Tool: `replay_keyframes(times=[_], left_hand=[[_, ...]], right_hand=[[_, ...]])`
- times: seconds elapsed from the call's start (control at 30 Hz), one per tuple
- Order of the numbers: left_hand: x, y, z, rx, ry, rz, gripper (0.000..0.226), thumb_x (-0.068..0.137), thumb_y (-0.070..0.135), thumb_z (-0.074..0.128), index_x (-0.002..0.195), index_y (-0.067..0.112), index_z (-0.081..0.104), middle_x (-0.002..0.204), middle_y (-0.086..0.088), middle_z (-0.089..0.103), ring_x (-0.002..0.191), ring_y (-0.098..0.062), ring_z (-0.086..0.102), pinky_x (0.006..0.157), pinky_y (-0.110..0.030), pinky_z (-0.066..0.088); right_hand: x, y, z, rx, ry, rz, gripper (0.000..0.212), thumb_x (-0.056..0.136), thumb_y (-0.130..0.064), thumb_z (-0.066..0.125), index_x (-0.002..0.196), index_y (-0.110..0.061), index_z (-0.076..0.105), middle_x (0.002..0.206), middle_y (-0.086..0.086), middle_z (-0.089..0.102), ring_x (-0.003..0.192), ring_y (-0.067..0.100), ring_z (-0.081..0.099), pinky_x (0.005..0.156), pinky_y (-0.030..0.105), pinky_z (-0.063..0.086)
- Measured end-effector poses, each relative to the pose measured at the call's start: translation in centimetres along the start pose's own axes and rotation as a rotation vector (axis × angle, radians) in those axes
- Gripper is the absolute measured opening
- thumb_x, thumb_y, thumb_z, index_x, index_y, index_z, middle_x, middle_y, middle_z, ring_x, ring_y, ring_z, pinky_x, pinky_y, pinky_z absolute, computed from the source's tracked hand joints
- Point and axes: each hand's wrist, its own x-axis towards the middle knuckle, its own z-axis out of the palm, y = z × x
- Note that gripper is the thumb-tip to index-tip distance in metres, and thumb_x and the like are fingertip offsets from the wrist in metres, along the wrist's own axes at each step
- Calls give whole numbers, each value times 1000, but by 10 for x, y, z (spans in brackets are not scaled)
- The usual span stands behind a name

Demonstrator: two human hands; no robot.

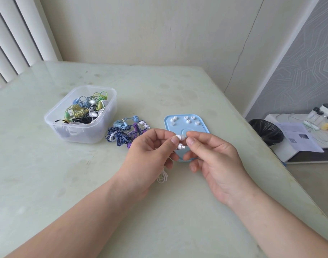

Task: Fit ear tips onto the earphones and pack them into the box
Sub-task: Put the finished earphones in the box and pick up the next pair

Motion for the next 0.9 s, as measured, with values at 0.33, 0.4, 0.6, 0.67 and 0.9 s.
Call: replay_keyframes(times=[0.33, 0.4, 0.6, 0.67, 0.9], left_hand=[[-3, 7, 1, -43, 38, -21, 13, 98, 11, 68, 105, 1, 66, 83, -3, 73, 67, -17, 66, 60, -27, 53], [-1, 11, -1, -83, 61, -39, 12, 97, 12, 69, 104, 2, 67, 85, -7, 72, 70, -17, 67, 65, -27, 55], [0, 20, -6, -223, 137, -108, 8, 97, 10, 68, 102, 4, 66, 87, -8, 71, 69, -17, 66, 65, -25, 57], [0, 21, -6, -250, 145, -123, 8, 97, 9, 68, 104, 4, 66, 90, -10, 70, 69, -18, 66, 65, -26, 57], [1, 24, -9, -324, 195, -146, 12, 97, 4, 67, 109, 5, 65, 90, -11, 71, 68, -21, 66, 64, -27, 57]], right_hand=[[-5, -4, 2, -66, -75, -27, 25, 97, -1, 61, 110, -13, 79, 108, 9, 77, 77, 28, 67, 54, 36, 43], [-4, -7, 2, -73, -54, -26, 24, 96, -3, 63, 117, -10, 75, 108, 12, 77, 75, 28, 68, 52, 37, 44], [19, -23, 7, -325, 52, -97, 16, 94, -8, 70, 107, -15, 76, 95, 10, 77, 65, 18, 68, 52, 32, 47], [38, -30, 14, -517, 74, -155, 12, 93, -11, 71, 99, -19, 77, 86, 3, 76, 59, 9, 66, 52, 22, 46], [102, -33, 38, -1244, -6, -216, 13, 90, -23, 63, 80, -22, 71, 80, -7, 71, 75, 19, 69, 73, 38, 61]])
